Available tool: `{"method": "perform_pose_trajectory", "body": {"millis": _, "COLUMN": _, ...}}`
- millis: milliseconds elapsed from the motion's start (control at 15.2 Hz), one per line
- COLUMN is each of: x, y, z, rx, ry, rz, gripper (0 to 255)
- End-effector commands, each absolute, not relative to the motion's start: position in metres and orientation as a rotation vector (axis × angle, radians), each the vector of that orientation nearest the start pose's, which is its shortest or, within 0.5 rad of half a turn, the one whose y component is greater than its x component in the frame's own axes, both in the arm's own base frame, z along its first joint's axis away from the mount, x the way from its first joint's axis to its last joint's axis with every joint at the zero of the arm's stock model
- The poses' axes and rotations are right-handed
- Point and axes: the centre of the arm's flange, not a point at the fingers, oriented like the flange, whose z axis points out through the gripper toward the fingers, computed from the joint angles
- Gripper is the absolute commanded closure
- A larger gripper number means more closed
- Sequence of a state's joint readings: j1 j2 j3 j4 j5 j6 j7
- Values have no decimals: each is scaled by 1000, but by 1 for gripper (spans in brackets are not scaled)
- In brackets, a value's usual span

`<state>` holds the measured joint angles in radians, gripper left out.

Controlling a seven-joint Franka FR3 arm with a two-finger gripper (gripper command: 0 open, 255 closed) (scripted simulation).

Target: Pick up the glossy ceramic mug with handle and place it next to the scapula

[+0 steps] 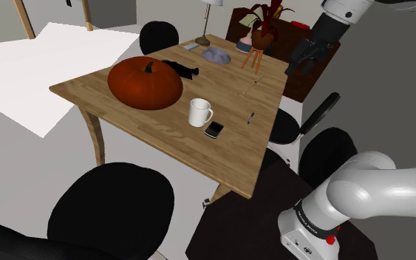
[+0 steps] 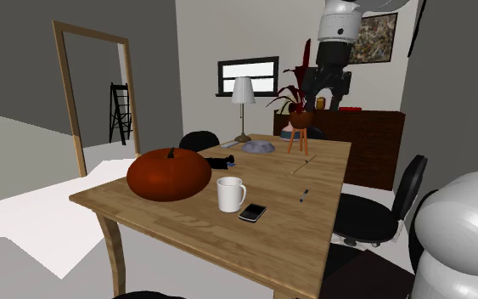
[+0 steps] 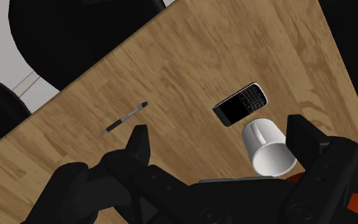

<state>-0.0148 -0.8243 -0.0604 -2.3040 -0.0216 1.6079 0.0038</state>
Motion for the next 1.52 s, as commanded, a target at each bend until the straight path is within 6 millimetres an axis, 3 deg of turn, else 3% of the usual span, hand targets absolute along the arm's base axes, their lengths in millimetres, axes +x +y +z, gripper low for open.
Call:
{"method": "perform_pose_trajectory", "body": {"millis": 0, "x": 299, "y": -32, "z": 630, "rx": -3114, "ry": 98, "rz": -199, "gripper": 0}}
{"method": "perform_pose_trajectory", "body": {"millis": 1452, "x": 495, "y": 111, "z": 454, "rx": -3184, "ry": -14, "rz": -115, "gripper": 0}}
